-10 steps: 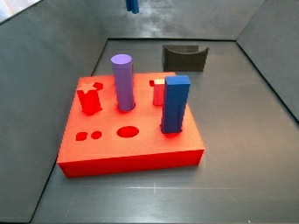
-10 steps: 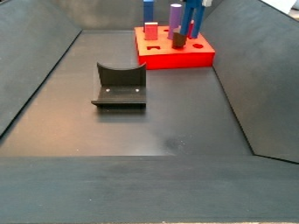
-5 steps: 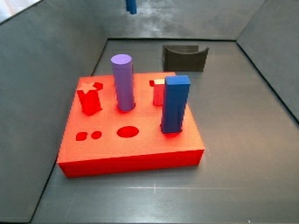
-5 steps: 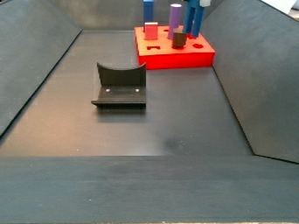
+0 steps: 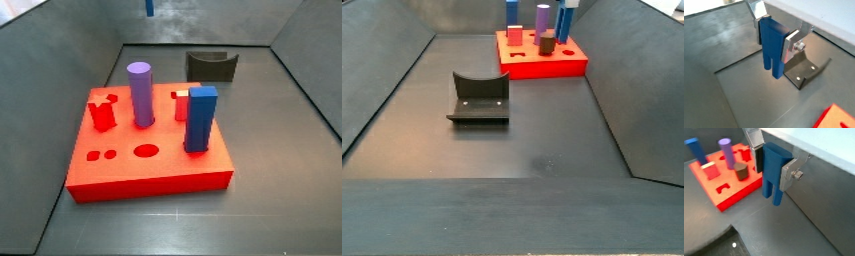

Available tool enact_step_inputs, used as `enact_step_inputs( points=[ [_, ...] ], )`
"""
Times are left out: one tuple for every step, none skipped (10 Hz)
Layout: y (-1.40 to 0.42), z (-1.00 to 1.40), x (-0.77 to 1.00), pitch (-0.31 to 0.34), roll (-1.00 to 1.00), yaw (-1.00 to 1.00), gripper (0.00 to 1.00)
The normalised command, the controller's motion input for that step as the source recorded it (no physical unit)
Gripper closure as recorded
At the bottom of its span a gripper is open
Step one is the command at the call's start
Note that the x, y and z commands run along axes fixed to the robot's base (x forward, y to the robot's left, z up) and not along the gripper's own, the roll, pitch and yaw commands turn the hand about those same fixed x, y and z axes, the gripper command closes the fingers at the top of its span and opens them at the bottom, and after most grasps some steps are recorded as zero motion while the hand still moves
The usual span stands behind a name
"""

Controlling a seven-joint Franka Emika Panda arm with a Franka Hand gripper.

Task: Pick up the square-circle object. Move up. Rotate the square-circle object. Place the square-circle object on the fixture. Regrasp the square-circle object. Move to above the board. Insert the square-circle object.
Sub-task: Rotate the square-circle object.

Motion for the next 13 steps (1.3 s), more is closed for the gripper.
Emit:
enact_step_inputs(
  points=[
    [0.01,0.00,0.00,0.024,-0.03,-1.00,1.00],
    [0.01,0.00,0.00,0.026,-0.03,-1.00,1.00],
    [0.01,0.00,0.00,0.028,-0.03,-1.00,1.00],
    [0.01,0.00,0.00,0.030,-0.04,-1.00,1.00],
    [0.01,0.00,0.01,0.033,-0.04,-1.00,1.00],
    [0.01,0.00,0.01,0.035,-0.04,-1.00,1.00],
    [0.01,0.00,0.01,0.039,-0.05,-1.00,1.00],
    [0.01,0.00,0.01,0.045,-0.06,-1.00,1.00],
    [0.01,0.00,0.01,0.050,-0.06,-1.00,1.00],
    [0.01,0.00,0.01,0.057,-0.07,-1.00,1.00],
    [0.01,0.00,0.01,0.069,-0.09,-1.00,1.00],
    [0.01,0.00,0.01,0.089,-0.11,-1.00,1.00],
    [0.00,0.00,0.00,0.027,-0.04,-1.00,1.00]
  ],
)
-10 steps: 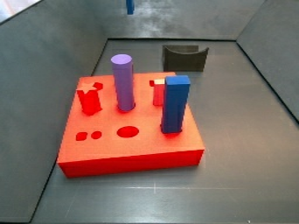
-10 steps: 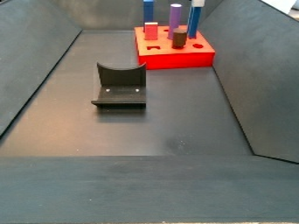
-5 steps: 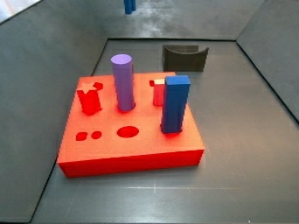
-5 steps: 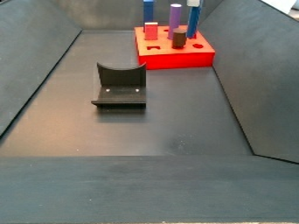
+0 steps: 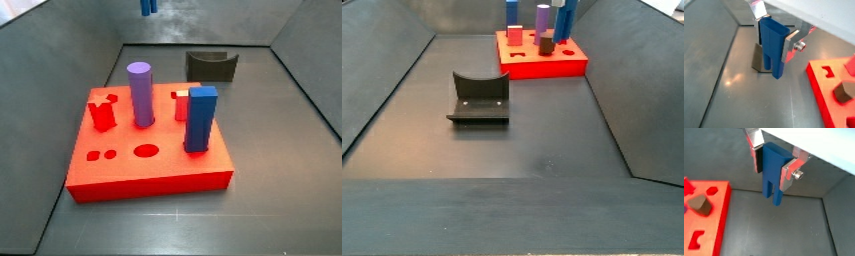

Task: Pick up the square-circle object. Move up. Rotate the square-circle object. Place the square-circle object on the fixture. Regrasp the square-circle object. Move to above the board. Insert the square-circle object.
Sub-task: Rotate the square-circle object.

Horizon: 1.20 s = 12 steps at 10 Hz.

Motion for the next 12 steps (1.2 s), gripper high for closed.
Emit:
enact_step_inputs(
  points=[
    [0.00,0.00,0.00,0.030,-0.04,-1.00,1.00],
    [0.00,0.00,0.00,0.032,-0.04,-1.00,1.00],
    [0.00,0.00,0.00,0.035,-0.05,-1.00,1.00],
    [0.01,0.00,0.00,0.040,-0.05,-1.00,1.00],
    [0.01,0.00,0.00,0.044,-0.06,-1.00,1.00],
    [0.01,0.00,0.00,0.050,-0.07,-1.00,1.00],
    [0.01,0.00,0.00,0.060,-0.08,-1.00,1.00],
    [0.01,0.00,0.01,0.070,-0.09,-1.00,1.00],
    [0.01,0.01,0.01,0.085,-0.11,-1.00,1.00],
    [0.01,0.01,0.01,0.094,-0.13,-0.87,1.00],
    [0.01,0.01,0.01,0.092,-0.13,-0.49,1.00],
    [0.01,0.01,0.01,0.092,-0.13,-0.38,1.00]
  ],
)
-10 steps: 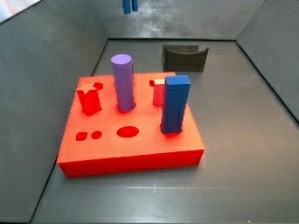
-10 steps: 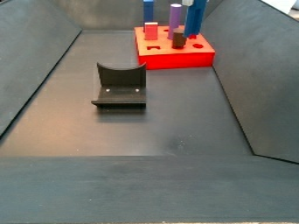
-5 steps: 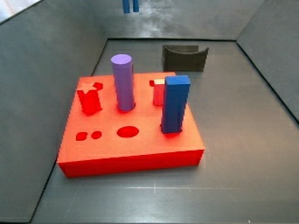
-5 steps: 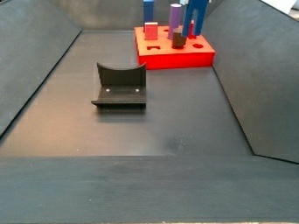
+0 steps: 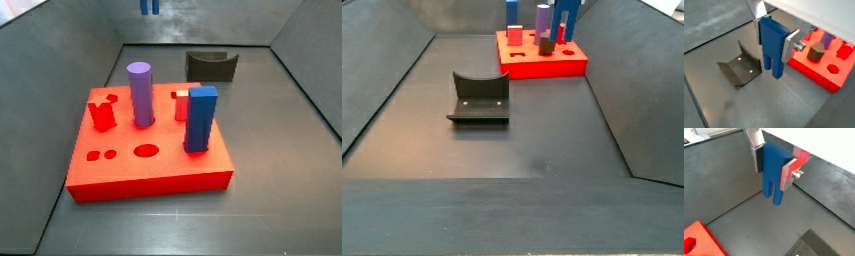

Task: Pick up the square-circle object. Move up. Rotate the square-circle object. Place the square-circle object on the fixture. Regrasp the square-circle object. Move to above the board. Insert the square-circle object.
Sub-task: Rotate the square-circle object.

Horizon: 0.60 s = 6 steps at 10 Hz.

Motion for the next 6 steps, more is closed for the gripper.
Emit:
enact_step_inputs(
  points=[
    [0.01,0.01,0.01,0.090,-0.13,-0.22,1.00],
    [0.00,-1.00,0.00,0.090,-0.13,-0.15,1.00],
    [0.00,-1.00,0.01,0.076,-0.13,-0.11,1.00],
    [0.00,-1.00,0.02,0.027,-0.13,-0.08,1.00],
    [0.00,-1.00,0.02,0.001,-0.14,-0.06,1.00],
    [0.00,-1.00,0.02,-0.022,-0.15,-0.05,1.00]
  ],
)
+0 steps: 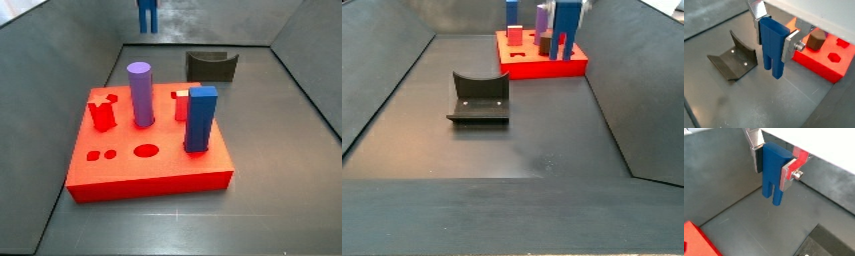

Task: Pick up the square-circle object. Move up. Rotate the square-circle object. Place the square-circle object on the fixture. Regrasp the square-circle object. Move to above the board. Insert the square-circle object.
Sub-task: Rotate the square-circle object.

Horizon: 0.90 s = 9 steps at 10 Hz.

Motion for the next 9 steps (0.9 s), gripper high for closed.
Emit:
enact_step_inputs(
  points=[
    [0.00,-1.00,0.02,-0.032,-0.15,-0.05,1.00],
    [0.01,-1.00,0.03,-0.031,-0.16,-0.04,1.00],
    [0.01,-1.00,0.03,-0.024,-0.17,-0.04,1.00],
    [0.01,-1.00,0.04,-0.023,-0.18,-0.03,1.00],
    [0.01,-1.00,0.04,-0.025,-0.19,-0.03,1.00],
    [0.01,-1.00,0.04,-0.031,-0.19,-0.02,1.00],
    [0.01,-0.93,0.04,-0.034,-0.20,-0.02,1.00],
    [0.01,-0.84,0.04,-0.036,-0.20,-0.02,1.00],
    [0.01,-0.66,0.03,-0.033,-0.21,-0.02,1.00]
  ],
)
